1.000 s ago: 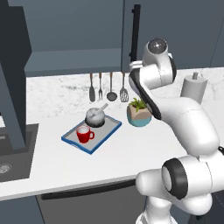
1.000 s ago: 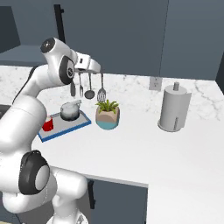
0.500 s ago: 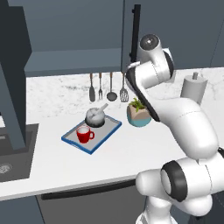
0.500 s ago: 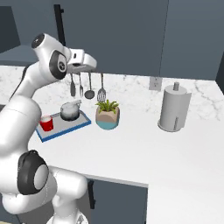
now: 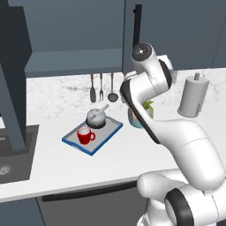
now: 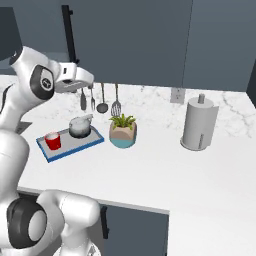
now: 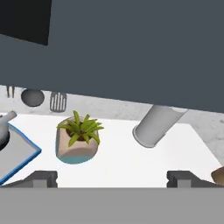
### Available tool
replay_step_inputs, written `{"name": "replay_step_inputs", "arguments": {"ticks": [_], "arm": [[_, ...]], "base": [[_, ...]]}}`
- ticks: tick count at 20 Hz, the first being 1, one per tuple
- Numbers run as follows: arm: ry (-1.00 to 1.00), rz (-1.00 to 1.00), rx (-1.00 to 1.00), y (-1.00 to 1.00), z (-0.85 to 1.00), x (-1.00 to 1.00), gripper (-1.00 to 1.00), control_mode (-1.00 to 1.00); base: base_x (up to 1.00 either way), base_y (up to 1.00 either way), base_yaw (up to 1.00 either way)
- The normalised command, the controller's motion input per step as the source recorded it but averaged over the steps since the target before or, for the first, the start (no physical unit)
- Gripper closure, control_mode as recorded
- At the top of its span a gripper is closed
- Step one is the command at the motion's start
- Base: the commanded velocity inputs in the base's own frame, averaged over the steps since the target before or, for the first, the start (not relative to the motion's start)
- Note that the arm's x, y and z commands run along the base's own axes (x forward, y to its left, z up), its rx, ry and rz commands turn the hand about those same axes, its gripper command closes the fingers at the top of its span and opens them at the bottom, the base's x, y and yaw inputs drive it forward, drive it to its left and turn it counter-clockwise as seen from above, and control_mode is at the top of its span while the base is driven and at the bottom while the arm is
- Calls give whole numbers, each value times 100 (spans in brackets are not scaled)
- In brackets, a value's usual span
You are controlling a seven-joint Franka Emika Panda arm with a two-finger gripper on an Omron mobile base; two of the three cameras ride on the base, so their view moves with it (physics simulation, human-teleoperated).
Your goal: Pick the kettle from the counter and place it on the tray. Then pick the mug from the cabinet and place it on the tray. Then close the cabinet doors.
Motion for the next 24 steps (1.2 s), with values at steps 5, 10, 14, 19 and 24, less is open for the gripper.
{"name": "replay_step_inputs", "arguments": {"ticks": [5, 10, 14, 19, 24], "arm": [[0, 0, 0, 21, 4, -68, -100, -100], [-2, 0, 0, 15, 14, -68, -100, -100], [-4, 0, 0, 15, 5, -61, -100, -100], [-11, 4, 0, 12, 6, -56, -100, -100], [-18, 11, 0, 23, 20, -48, -100, -100]], "base": [[0, 0, 0], [0, 0, 0], [0, 0, 0], [0, 0, 0], [0, 0, 0]]}}
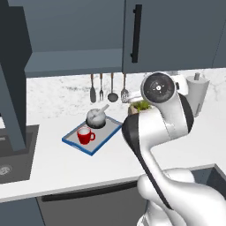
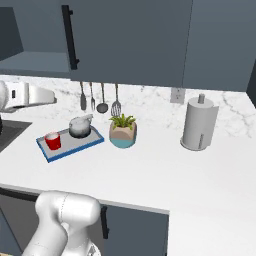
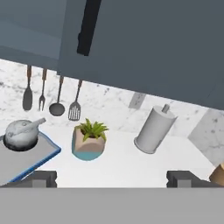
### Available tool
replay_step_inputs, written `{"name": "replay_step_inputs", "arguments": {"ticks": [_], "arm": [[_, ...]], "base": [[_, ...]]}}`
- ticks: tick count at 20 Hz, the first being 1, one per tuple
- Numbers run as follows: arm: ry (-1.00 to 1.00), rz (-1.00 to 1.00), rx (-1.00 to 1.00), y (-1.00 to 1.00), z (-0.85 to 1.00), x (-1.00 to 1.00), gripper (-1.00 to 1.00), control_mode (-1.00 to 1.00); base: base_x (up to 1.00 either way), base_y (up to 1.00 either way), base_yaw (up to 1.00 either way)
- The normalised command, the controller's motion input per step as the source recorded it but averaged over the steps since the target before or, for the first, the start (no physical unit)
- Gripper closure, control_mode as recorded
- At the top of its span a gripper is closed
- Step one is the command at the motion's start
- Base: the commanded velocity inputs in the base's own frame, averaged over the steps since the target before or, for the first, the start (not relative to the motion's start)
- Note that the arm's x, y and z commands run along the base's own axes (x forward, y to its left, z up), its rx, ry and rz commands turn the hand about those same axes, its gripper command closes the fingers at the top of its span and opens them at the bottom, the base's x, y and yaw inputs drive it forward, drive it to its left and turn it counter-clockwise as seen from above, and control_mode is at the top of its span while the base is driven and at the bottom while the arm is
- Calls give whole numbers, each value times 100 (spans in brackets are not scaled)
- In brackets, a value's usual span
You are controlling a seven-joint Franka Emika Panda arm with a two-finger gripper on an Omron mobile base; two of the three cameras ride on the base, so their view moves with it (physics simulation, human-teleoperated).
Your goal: Pick the kettle from the counter and place it on the tray. Then pick the mug from the cabinet and place it on the tray. Then close the cabinet doors.
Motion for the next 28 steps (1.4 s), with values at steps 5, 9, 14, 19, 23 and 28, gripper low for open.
{"name": "replay_step_inputs", "arguments": {"ticks": [5, 9, 14, 19, 23, 28], "arm": [[-8, 12, -6, 43, 18, -29, -100, -100], [-10, 23, -8, 46, 13, -29, -100, -100], [-14, 43, -17, 34, 26, -37, -100, -100], [-12, 60, -40, 37, 13, -58, -100, -100], [-42, 41, -60, 59, 5, -55, -100, -100], [-14, 29, -43, 87, 0, -34, -100, -100]], "base": [[0, 0, 0], [0, 0, 0], [0, 0, 0], [0, 0, 0], [0, 0, 0], [0, 0, 0]]}}
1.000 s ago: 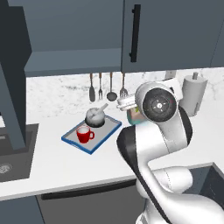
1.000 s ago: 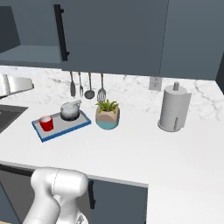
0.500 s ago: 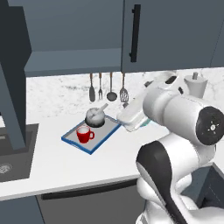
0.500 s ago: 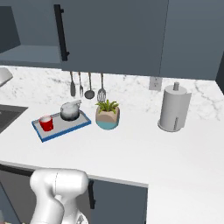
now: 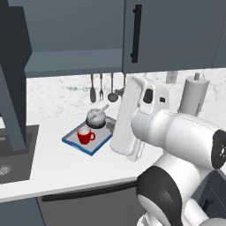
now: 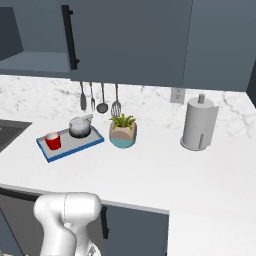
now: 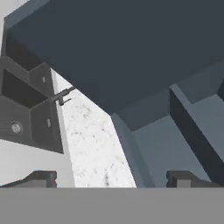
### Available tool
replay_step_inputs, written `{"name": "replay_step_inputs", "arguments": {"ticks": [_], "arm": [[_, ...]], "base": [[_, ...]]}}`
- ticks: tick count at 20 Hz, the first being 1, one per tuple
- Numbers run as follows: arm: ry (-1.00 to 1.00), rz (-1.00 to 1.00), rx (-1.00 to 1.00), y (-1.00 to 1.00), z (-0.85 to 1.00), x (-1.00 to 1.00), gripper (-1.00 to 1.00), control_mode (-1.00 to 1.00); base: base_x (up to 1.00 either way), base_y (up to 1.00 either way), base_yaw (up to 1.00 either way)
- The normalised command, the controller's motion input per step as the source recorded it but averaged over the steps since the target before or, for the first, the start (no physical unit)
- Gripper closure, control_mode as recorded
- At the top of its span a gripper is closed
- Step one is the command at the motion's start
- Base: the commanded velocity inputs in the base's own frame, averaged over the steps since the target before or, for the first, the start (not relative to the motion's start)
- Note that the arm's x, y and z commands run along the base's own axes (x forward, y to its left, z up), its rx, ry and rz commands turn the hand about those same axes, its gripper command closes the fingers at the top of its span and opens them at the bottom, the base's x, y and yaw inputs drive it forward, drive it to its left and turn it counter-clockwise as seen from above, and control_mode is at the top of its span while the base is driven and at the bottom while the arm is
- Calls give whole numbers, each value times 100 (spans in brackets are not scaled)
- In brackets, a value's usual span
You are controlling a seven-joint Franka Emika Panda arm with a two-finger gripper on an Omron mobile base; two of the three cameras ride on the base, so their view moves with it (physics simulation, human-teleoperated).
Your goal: Pick the kettle from the counter and place it on the tray. Then pick the mug from the cabinet and place it on the tray. Then close the cabinet doors.
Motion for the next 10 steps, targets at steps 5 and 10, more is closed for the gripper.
{"name": "replay_step_inputs", "arguments": {"ticks": [5, 10], "arm": [[-14, 27, -27, 76, 17, -21, -100, -100], [-9, 25, -12, 60, 21, -56, -100, -100]], "base": [[0, 0, 0], [0, 0, 0]]}}
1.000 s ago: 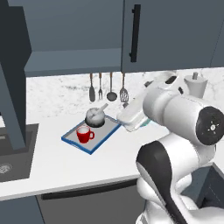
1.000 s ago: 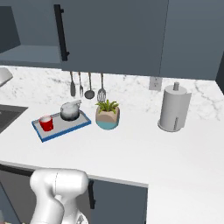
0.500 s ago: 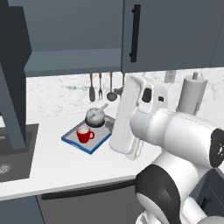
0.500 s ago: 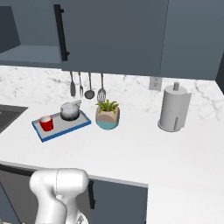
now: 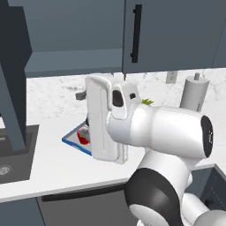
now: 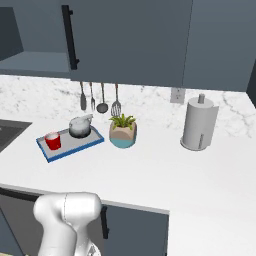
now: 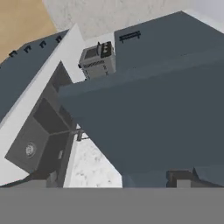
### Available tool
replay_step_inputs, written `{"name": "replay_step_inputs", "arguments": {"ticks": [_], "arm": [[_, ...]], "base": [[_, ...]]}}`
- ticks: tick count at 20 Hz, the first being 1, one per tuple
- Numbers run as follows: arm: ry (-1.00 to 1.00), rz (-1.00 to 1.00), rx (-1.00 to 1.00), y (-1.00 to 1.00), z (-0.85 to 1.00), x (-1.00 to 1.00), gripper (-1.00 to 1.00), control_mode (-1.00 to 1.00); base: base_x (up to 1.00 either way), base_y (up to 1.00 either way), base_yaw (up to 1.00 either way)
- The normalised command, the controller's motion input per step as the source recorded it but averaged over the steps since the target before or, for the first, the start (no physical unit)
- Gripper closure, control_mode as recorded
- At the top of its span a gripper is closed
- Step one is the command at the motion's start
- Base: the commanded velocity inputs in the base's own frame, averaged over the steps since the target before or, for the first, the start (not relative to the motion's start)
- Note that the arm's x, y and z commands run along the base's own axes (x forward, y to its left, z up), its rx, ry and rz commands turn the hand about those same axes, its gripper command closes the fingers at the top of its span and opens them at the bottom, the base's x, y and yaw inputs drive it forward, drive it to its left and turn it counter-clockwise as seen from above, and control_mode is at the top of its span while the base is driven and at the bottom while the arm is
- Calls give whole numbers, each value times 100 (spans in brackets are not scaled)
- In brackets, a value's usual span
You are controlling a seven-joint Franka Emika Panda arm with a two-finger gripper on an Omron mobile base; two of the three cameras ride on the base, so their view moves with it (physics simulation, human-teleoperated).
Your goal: Pick the kettle from the counter and place it on the tray. Then pick the mug from the cabinet and place it on the tray. Then close the cabinet doors.
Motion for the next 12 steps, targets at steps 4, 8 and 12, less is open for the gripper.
{"name": "replay_step_inputs", "arguments": {"ticks": [4, 8, 12], "arm": [[-20, 5, -21, 78, 0, -39, -100, -100], [-9, 4, -17, 74, 0, -37, -100, -100], [-2, 7, -9, 68, 0, -33, -100, -100]], "base": [[0, 0, 0], [0, 0, 0], [0, 0, 0]]}}
